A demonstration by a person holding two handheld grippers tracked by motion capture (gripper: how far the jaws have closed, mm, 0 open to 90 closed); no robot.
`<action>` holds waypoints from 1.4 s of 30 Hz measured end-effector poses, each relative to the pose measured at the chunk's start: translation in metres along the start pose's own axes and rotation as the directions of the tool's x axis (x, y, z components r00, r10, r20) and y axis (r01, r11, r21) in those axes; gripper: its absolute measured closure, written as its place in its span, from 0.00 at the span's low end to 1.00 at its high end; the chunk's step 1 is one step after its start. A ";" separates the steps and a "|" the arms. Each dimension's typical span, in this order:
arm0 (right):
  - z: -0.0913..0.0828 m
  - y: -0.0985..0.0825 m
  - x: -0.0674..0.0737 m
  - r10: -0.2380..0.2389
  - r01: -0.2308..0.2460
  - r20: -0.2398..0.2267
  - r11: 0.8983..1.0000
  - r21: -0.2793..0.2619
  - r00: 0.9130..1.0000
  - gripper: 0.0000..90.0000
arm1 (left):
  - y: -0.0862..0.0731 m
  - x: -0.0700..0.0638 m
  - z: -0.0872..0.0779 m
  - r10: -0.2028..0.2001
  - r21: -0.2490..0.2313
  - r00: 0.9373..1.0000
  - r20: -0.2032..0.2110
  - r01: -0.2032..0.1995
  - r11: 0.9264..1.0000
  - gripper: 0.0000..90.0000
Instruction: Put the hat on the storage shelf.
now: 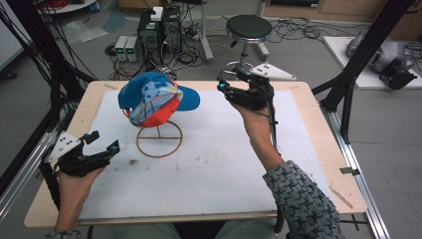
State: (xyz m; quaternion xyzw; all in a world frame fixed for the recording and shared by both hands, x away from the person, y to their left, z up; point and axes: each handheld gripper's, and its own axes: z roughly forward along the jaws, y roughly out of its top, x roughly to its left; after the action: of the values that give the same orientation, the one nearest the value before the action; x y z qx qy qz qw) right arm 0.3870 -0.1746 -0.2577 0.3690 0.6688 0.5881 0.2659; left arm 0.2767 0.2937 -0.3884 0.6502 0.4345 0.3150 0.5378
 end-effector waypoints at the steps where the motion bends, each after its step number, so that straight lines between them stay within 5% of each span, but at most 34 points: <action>1: -0.005 -0.002 -0.005 0.006 -0.006 0.014 1.000 -0.003 1.000 0.30 | 0.000 -0.001 0.001 -0.001 0.000 1.000 0.001 0.001 1.000 0.22; 16: -0.068 -0.049 -0.059 0.092 -0.089 0.184 0.996 -0.022 0.979 0.19 | -0.003 -0.001 0.003 0.004 0.001 1.000 -0.003 -0.004 1.000 0.22; 30: -0.094 -0.100 -0.068 0.095 -0.091 0.232 0.996 -0.025 0.968 0.13 | -0.006 0.003 0.000 -0.002 -0.003 1.000 -0.025 0.002 1.000 0.22; 42: -0.107 -0.167 -0.072 0.112 -0.111 0.268 0.994 -0.018 0.957 0.13 | -0.012 0.005 0.000 -0.003 -0.007 0.999 -0.053 0.002 1.000 0.22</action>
State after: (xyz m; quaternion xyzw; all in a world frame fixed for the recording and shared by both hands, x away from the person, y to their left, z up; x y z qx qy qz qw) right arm 0.3145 -0.3022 -0.4096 0.4819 0.6040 0.5477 0.3209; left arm 0.2766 0.2987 -0.4005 0.6392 0.4484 0.3329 0.5287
